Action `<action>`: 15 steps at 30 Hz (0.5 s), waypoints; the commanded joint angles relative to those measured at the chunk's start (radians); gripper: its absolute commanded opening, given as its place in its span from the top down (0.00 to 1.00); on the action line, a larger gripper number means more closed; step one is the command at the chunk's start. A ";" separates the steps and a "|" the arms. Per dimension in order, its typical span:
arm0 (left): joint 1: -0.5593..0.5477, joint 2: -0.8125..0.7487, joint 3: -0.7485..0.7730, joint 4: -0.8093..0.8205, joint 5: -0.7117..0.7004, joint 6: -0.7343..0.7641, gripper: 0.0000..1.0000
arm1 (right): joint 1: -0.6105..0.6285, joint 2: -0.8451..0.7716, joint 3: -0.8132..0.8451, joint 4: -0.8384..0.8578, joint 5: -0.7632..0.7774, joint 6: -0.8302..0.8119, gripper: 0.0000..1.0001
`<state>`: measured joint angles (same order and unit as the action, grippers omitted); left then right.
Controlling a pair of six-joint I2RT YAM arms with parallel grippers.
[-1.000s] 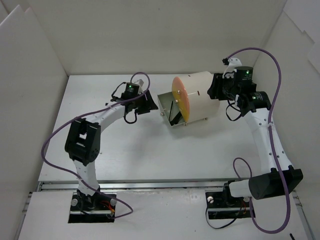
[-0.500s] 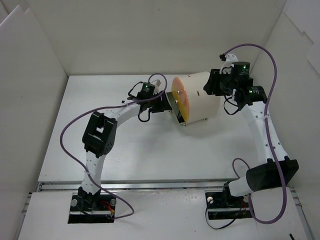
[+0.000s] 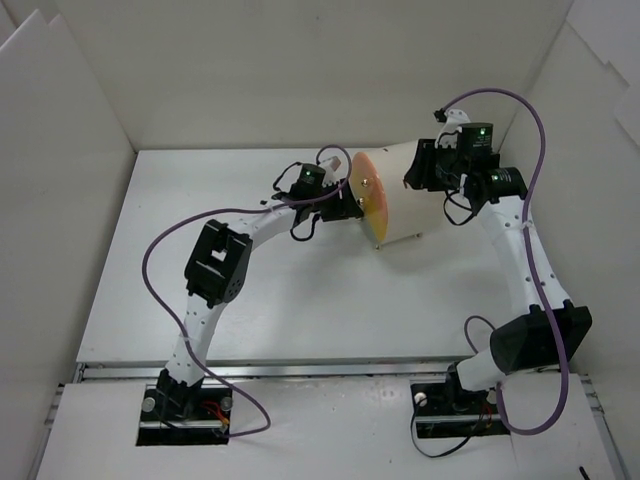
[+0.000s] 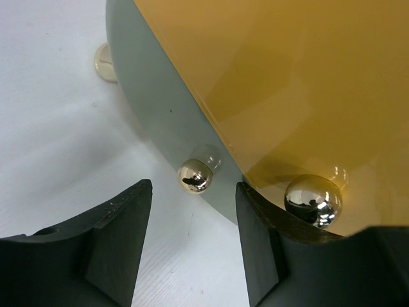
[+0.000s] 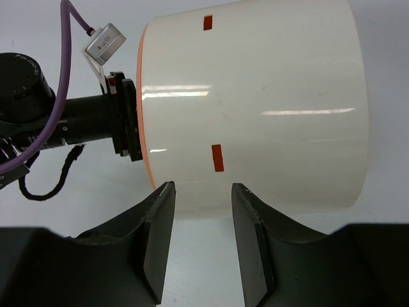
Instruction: Organize the makeup
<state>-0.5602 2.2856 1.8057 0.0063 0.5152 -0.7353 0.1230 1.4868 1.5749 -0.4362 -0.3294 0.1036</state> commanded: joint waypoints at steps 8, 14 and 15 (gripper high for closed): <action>0.000 -0.222 -0.081 0.051 0.004 0.048 0.44 | -0.005 -0.101 0.013 0.054 0.038 -0.013 0.60; 0.078 -0.417 -0.140 -0.141 -0.162 0.134 0.40 | -0.005 -0.213 -0.036 0.057 0.056 -0.004 0.47; 0.101 -0.470 -0.135 -0.172 -0.187 0.164 0.38 | -0.002 -0.229 -0.056 0.056 0.061 -0.004 0.45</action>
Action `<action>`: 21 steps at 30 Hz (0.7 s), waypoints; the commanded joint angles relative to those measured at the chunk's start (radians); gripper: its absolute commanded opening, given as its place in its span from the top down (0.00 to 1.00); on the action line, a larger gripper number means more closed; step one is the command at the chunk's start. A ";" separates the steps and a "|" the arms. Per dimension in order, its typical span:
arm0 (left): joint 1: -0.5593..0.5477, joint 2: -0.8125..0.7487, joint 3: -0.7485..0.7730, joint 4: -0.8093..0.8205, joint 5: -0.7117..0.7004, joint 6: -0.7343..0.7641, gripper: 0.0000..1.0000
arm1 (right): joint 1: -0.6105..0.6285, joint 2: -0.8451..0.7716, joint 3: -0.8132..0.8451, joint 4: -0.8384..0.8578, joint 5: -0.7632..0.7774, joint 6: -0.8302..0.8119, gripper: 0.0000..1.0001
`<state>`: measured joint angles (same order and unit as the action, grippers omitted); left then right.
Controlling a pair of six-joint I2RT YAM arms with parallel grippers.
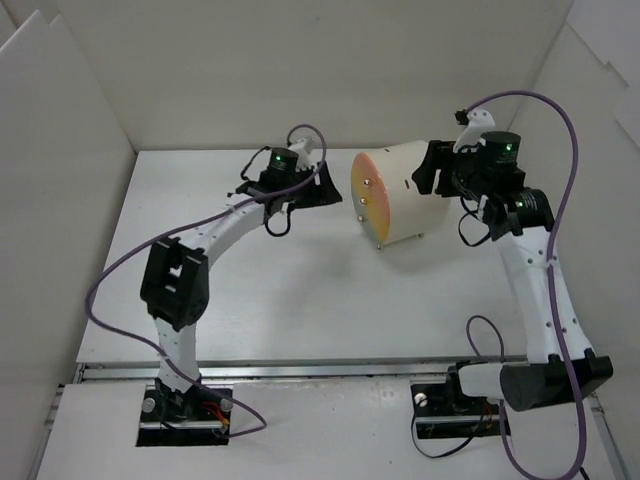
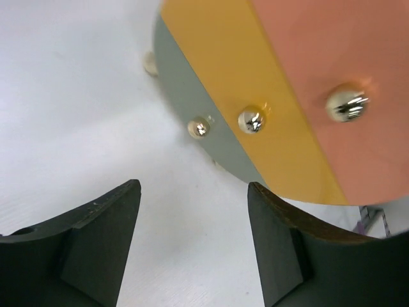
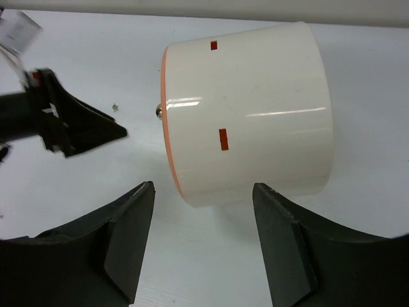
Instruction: Organize the makeup
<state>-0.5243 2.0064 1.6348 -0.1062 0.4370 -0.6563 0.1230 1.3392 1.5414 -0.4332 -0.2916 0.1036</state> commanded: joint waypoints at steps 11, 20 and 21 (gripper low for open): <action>0.265 -0.691 -0.030 -0.439 -0.386 0.302 0.13 | 0.000 -0.402 -0.257 0.051 0.163 0.031 0.02; 0.394 -1.032 -0.219 -0.605 -0.560 0.354 0.01 | 0.001 -0.597 -0.443 0.053 0.226 0.068 0.02; 0.394 -1.051 -0.237 -0.613 -0.567 0.353 0.01 | 0.006 -0.603 -0.448 0.051 0.230 0.076 0.02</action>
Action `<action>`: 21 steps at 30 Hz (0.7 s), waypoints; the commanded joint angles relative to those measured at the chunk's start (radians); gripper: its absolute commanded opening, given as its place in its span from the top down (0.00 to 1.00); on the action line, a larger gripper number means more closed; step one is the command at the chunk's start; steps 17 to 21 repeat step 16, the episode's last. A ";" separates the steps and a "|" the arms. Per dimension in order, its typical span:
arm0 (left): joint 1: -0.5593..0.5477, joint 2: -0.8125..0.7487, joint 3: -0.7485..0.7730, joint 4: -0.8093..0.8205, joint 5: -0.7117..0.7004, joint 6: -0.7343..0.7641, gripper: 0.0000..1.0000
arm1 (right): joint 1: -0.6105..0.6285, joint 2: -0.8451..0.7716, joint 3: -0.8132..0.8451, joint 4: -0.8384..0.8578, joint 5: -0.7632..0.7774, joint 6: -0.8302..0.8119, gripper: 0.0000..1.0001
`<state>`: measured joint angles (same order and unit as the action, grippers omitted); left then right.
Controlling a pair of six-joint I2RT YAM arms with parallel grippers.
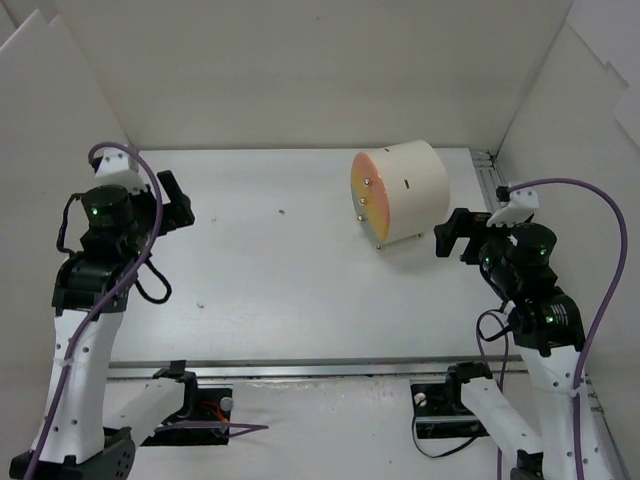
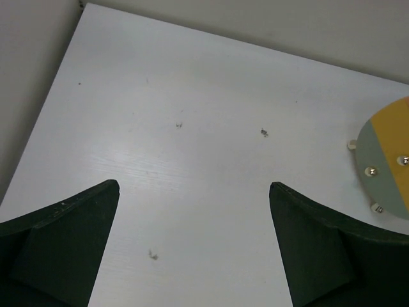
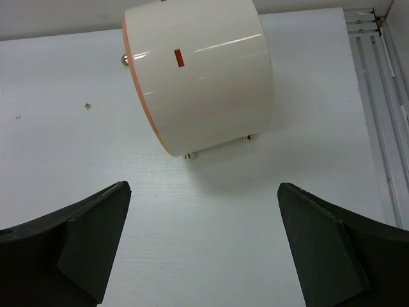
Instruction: Organize the makeup
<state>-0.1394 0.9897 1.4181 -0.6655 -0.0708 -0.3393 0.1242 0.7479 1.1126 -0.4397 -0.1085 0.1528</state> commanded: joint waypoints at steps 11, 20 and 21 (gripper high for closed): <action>0.020 -0.118 -0.059 -0.105 -0.116 0.042 0.01 | 0.025 -0.058 -0.043 0.059 0.082 0.024 0.02; 0.020 -0.114 -0.071 -0.092 -0.096 0.029 0.00 | 0.028 -0.061 -0.036 0.056 0.092 0.027 0.02; 0.020 -0.114 -0.071 -0.092 -0.096 0.029 0.00 | 0.028 -0.061 -0.036 0.056 0.092 0.027 0.02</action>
